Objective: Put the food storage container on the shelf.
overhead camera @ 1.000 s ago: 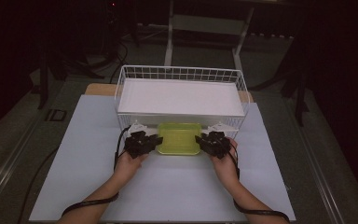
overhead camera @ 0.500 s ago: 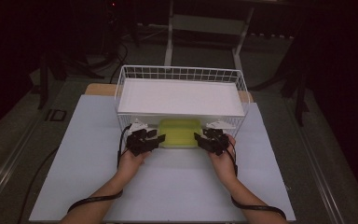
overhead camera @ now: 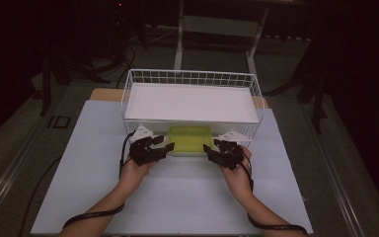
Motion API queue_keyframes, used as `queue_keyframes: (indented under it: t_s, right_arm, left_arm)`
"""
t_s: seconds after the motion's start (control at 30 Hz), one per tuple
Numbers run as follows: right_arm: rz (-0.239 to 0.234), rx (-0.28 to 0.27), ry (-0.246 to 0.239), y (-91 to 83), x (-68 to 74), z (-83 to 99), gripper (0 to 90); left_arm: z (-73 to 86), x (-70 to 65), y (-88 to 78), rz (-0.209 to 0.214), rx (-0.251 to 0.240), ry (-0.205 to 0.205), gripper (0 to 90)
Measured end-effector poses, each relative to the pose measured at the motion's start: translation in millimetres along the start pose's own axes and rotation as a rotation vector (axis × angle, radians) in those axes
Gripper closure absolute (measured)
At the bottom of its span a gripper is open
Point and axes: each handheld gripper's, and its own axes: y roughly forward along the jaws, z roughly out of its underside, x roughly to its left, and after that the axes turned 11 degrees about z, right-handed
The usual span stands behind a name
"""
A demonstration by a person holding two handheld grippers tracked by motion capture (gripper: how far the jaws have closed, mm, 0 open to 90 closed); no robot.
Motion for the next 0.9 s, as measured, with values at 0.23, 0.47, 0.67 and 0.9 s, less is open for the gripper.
queue_keyframes:
  t_s: [0.23, 0.47, 0.67, 0.9]
  right_arm:
    - [-0.058, 0.006, 0.005, -15.1, 11.8, 4.2, 54.7]
    - [-0.084, 0.018, -0.01, -16.9, 23.7, 11.0, 73.7]
    - [-0.091, 0.032, -0.021, -14.8, 32.0, 17.7, 89.8]
    - [-0.127, 0.056, -0.029, -7.7, 43.2, 25.7, 90.0]
  left_arm:
    - [2.7, -16.1, -26.5, 0.012, -0.012, 0.029, 38.0]
    - [9.6, -18.7, -44.4, 0.098, -0.053, 0.018, 23.2]
    - [21.6, -19.4, -43.9, 0.081, -0.03, 0.043, 11.9]
    - [33.3, -17.7, -40.2, 0.09, -0.028, 0.031, 0.4]
